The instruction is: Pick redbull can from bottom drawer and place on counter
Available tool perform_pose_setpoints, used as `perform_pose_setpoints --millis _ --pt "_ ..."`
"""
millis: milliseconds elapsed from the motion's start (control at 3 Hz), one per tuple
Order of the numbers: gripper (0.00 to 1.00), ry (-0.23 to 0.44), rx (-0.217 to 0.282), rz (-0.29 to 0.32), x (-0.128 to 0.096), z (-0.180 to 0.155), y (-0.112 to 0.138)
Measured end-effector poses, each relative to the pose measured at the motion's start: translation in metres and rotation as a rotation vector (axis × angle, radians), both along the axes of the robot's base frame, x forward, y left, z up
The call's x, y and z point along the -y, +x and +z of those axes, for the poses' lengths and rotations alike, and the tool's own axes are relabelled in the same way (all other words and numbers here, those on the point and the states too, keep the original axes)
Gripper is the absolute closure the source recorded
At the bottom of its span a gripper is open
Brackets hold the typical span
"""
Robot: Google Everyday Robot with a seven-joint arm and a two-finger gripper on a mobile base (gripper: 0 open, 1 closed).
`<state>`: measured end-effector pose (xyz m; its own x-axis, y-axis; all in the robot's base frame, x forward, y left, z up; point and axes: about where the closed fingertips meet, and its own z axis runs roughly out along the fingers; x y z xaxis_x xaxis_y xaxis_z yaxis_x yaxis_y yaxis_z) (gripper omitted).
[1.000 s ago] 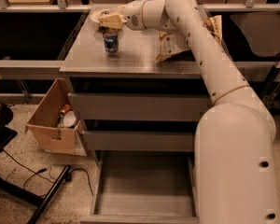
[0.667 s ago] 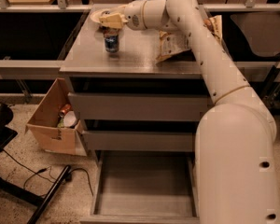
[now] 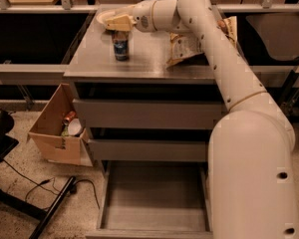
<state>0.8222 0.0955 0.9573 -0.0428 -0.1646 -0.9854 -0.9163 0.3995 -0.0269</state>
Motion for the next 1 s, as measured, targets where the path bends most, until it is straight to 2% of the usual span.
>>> perform_pose_setpoints --millis 333,667,1000 --pt "0.00 0.000 0.000 0.000 0.000 0.000 0.000" --pt "0.00 0.000 0.000 0.000 0.000 0.000 0.000" --pt "0.00 -0.011 0.011 0.023 0.006 0.015 -0.008"
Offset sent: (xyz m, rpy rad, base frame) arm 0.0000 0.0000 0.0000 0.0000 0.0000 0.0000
